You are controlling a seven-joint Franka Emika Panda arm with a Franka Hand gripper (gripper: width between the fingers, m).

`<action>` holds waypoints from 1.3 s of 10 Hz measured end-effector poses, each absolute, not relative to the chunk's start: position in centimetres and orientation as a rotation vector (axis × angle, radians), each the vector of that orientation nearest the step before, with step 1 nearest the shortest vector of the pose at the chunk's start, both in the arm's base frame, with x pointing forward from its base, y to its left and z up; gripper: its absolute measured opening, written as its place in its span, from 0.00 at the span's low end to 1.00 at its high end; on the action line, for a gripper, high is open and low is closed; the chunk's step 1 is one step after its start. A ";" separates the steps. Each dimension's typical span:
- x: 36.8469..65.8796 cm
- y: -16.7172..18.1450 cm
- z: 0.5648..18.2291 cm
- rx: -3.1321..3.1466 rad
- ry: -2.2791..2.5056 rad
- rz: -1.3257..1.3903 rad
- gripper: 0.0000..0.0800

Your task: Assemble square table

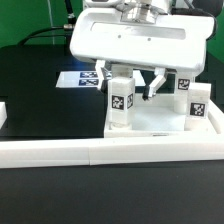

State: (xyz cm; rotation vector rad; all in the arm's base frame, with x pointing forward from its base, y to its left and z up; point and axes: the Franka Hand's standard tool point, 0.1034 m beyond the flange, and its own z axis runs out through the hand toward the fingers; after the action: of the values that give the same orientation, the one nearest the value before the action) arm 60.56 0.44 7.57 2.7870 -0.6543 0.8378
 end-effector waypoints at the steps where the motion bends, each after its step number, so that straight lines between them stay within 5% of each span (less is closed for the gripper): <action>1: 60.6 0.4 7.6 2.787 -0.654 0.838 0.77; 6: 60.6 0.4 7.6 2.787 -0.654 0.838 0.81; 10: 62.0 -1.5 11.4 2.863 -0.739 0.883 0.81; 13: 62.4 -1.8 11.6 2.981 -0.824 0.660 0.81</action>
Offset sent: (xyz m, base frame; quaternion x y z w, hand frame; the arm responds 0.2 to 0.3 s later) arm 0.0000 0.0000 0.0000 0.0000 0.0000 0.0000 1.0000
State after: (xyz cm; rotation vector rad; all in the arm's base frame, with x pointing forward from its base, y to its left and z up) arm 62.37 -1.83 11.65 2.9810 -0.8239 0.6603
